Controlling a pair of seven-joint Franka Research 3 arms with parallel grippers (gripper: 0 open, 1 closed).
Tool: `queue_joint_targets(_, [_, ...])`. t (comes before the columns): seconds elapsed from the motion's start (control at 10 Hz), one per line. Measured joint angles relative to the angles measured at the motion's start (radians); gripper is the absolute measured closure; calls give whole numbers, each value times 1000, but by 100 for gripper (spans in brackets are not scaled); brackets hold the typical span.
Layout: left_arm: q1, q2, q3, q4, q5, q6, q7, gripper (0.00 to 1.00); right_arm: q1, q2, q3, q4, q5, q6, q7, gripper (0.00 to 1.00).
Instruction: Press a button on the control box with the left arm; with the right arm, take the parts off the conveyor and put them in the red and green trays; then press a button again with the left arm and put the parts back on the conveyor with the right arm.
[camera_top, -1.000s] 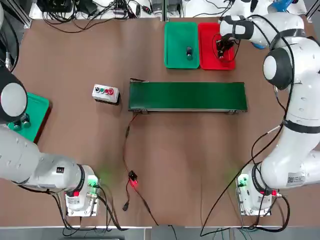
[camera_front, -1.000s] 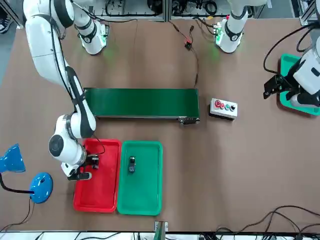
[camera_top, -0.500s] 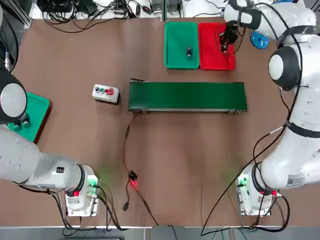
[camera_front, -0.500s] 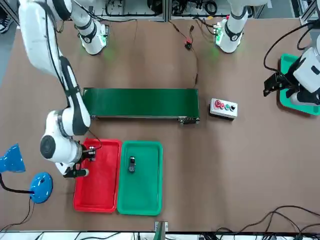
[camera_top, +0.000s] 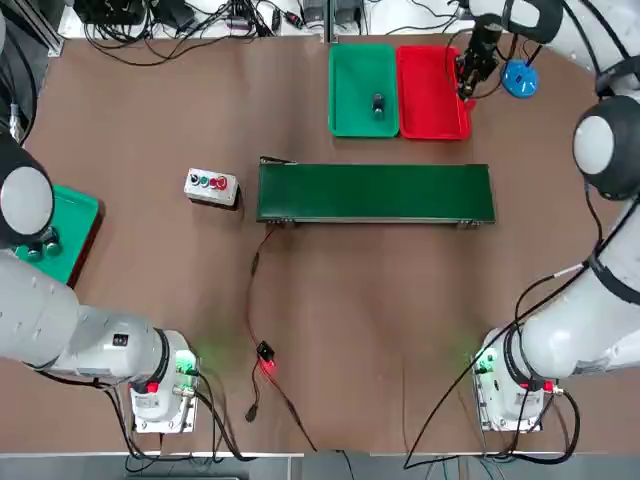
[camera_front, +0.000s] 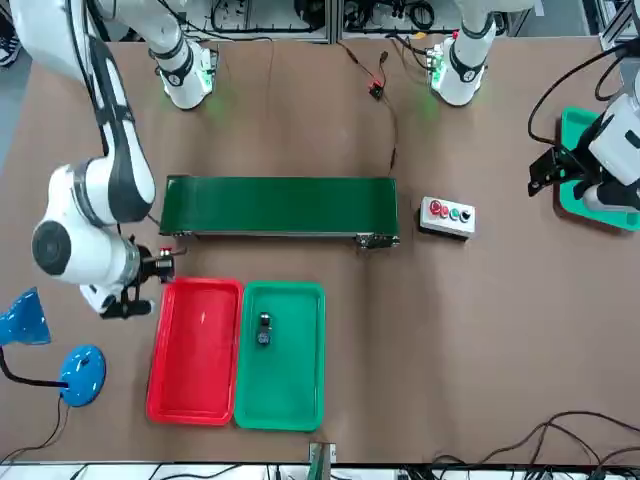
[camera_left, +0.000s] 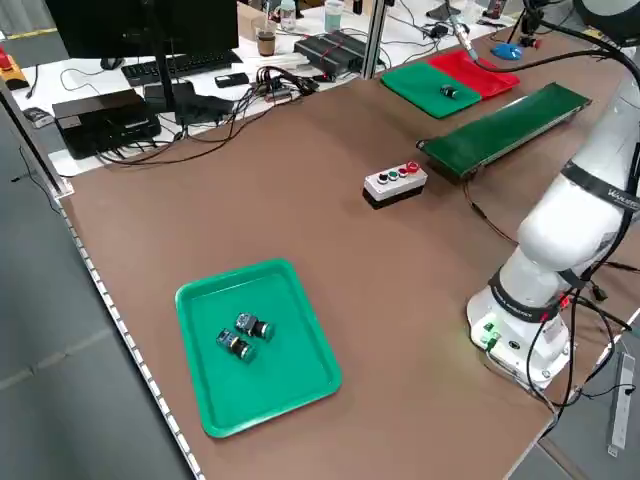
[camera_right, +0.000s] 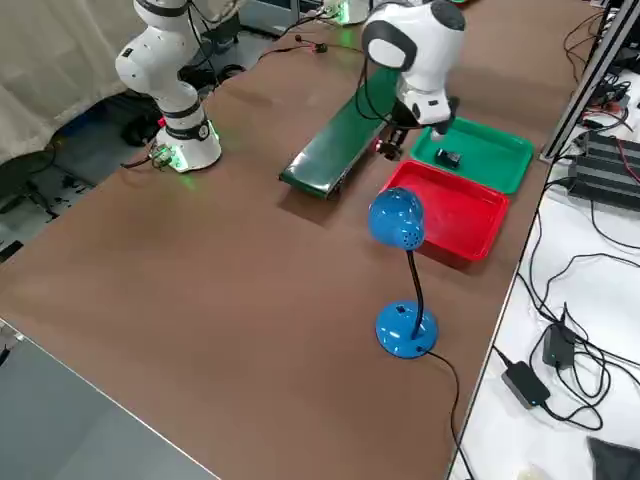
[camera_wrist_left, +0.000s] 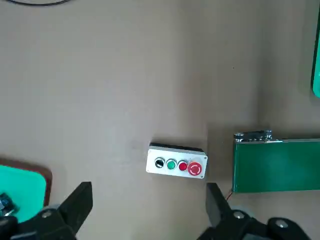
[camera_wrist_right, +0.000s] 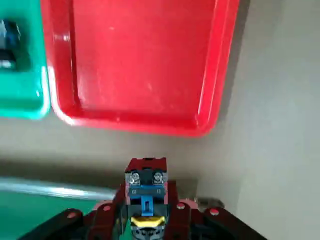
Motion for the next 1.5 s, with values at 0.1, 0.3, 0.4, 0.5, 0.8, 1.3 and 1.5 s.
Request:
queue_joint_targets(0.1, [0,0,0,0,0,0,0,0,0,-53,-1,-71,0,2,0,67])
queue_joint_targets(0.3, [0,0,0,0,0,1,0,0,1,-160,2,-260,0,87,0,67])
queue_joint_targets(0.4, [0,0,0,0,0,1,0,0,4,-200,4,-356,-1,150,0,67])
queue_joint_targets(0.5, [0,0,0,0,0,1,0,0,9,-226,6,-437,-1,210,0,67])
queue_joint_targets(0.8, [0,0,0,0,0,0,0,0,35,-249,8,-533,-2,253,-2,67])
queue_joint_targets(1.3, [0,1,0,-1,0,0,0,0,52,-248,9,-590,-3,355,-2,67])
queue_joint_targets(1.5, [0,1,0,-1,0,0,0,0,52,-237,9,-611,-4,396,-2,67])
